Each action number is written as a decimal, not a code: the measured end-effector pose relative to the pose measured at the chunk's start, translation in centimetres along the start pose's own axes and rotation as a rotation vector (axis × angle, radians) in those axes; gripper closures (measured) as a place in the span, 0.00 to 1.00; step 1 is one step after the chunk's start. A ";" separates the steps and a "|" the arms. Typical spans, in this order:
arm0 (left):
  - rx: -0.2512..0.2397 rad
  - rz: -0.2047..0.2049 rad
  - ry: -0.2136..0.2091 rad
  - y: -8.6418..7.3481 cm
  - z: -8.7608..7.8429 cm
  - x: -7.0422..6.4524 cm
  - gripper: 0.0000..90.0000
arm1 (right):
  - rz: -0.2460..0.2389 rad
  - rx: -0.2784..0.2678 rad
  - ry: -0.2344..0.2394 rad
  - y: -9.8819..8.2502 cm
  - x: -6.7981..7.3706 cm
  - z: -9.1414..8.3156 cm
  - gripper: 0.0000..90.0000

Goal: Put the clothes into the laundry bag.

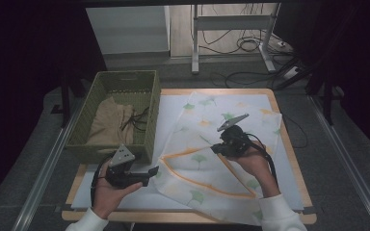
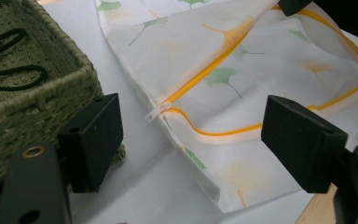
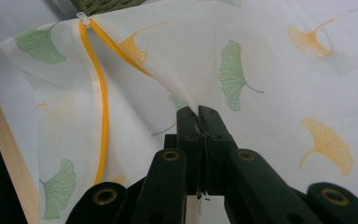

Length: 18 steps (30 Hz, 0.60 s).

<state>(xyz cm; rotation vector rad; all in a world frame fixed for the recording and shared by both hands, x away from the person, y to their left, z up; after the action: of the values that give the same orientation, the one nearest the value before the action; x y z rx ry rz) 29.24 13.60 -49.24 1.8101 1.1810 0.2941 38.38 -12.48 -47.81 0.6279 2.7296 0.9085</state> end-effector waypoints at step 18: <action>0.008 0.002 0.017 2.8 -1.2 1.0 0.20 | 0.001 -0.001 0.000 0.0 0.0 0.0 0.96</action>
<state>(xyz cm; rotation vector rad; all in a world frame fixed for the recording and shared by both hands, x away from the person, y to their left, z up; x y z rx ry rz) 30.73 14.79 -46.65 1.8188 1.1943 0.3069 38.39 -12.53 -47.83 0.6288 2.7291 0.9103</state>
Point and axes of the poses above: each handheld gripper's, and its own axes: z roughly forward along the jaws, y roughly out of its top, x roughly to its left, the point moved 7 cm from there along z, roughly forward along the jaws, and after that the axes turned 11 degrees about -z, right-handed, at the moved point
